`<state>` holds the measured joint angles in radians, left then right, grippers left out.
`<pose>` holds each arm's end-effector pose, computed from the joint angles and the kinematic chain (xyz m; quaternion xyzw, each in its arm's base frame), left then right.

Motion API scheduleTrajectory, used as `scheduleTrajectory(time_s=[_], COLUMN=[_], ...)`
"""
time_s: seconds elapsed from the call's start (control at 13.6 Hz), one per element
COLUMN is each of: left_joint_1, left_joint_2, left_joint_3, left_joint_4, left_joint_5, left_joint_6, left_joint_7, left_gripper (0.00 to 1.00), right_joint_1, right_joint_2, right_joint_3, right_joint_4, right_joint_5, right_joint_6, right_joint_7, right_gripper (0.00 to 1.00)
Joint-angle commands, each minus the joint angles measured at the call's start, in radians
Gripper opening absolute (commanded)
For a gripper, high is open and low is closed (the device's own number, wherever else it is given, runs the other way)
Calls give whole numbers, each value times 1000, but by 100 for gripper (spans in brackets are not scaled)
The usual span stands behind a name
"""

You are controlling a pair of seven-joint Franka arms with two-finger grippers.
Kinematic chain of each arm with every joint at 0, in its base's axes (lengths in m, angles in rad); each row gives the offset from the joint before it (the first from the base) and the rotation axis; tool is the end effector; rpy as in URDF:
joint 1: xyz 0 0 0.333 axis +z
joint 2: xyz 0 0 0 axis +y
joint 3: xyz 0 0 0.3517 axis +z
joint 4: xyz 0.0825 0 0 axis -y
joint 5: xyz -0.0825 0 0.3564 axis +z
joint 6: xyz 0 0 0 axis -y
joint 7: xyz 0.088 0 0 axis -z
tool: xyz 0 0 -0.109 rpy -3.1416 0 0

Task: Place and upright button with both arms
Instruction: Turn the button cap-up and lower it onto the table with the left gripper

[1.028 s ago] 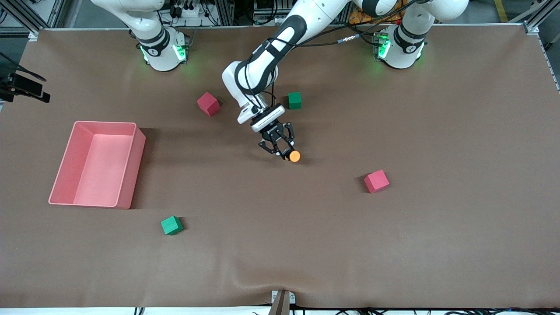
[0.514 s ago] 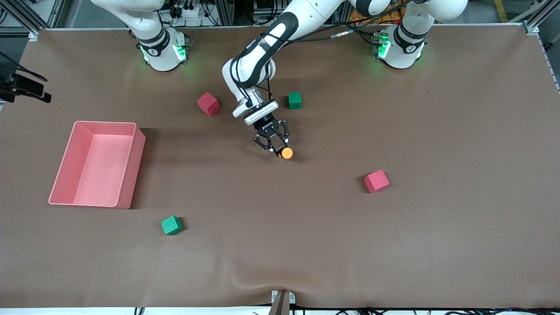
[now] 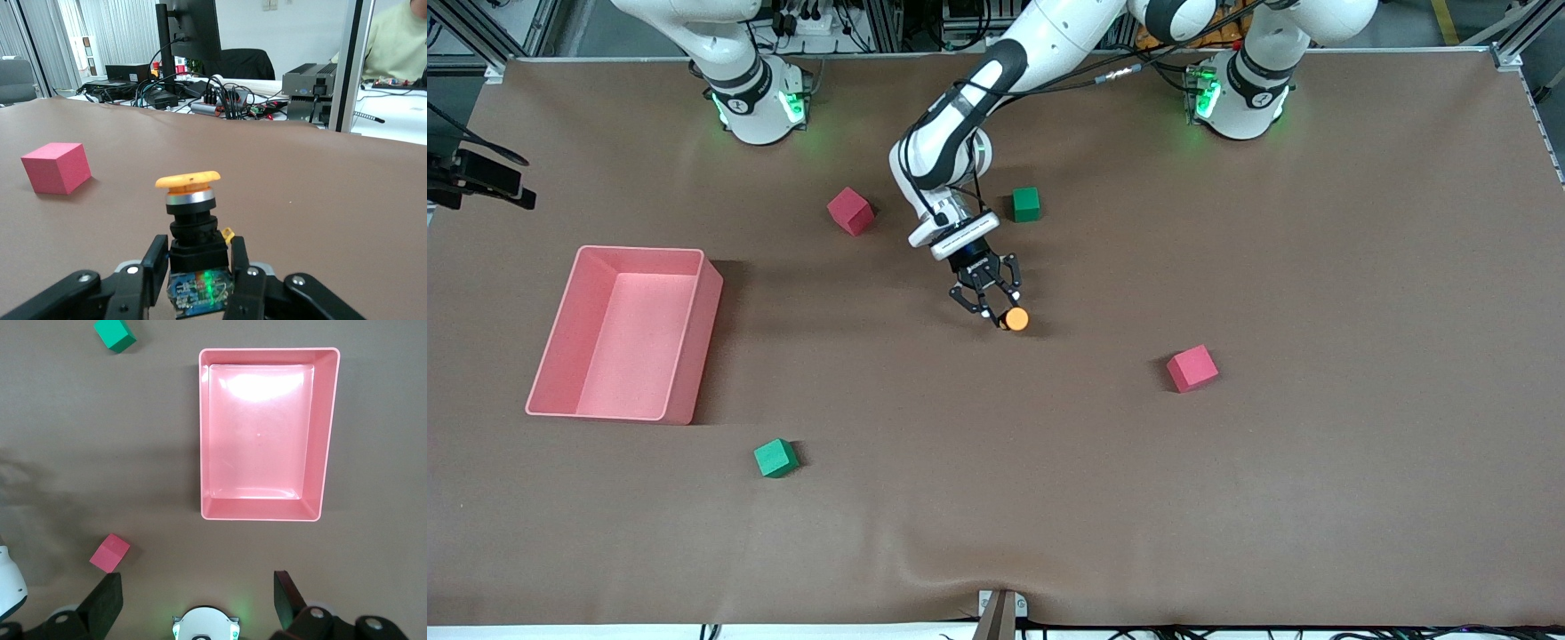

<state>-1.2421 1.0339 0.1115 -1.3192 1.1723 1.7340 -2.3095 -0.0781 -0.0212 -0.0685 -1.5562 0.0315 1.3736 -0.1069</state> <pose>0.3605 -0.6140 0.1609 -0.7782 -0.2081 -0.5684 0.1673 0.4928 -0.0693 0.6599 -0.9964 0.0179 0.0779 0.0264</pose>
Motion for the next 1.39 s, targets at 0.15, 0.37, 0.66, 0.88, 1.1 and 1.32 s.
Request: scheduleTrajectory(time_s=[0.15, 0.37, 0.66, 0.88, 1.1, 1.32], left_joint_1=[-5, -2, 1, 1, 1, 1], left_joint_2=[37, 58, 87, 94, 109, 120], left_joint_3=[13, 30, 48, 57, 57, 57], left_joint_4=[29, 34, 37, 38, 38, 38], left_joint_5=[29, 35, 59, 72, 72, 73], left_joint_6=[-19, -13, -4, 1, 12, 13], left_joint_7=[-42, -60, -96, -111, -114, -128], left_gripper=[4, 8, 11, 12, 15, 15], right_joint_1=[1, 3, 14, 11, 12, 9], right_joint_2=[1, 1, 4, 4, 4, 4], right_joint_3=[3, 3, 3, 3, 3, 3], right_joint_4=[7, 7, 7, 7, 7, 8], right_joint_5=[-4, -2, -2, -4, -4, -5], right_joint_6=[-1, 1, 1, -1, 1, -1], right_joint_7=[-10, -10, -10, -10, -10, -10], right_gripper=[100, 100, 100, 100, 100, 100])
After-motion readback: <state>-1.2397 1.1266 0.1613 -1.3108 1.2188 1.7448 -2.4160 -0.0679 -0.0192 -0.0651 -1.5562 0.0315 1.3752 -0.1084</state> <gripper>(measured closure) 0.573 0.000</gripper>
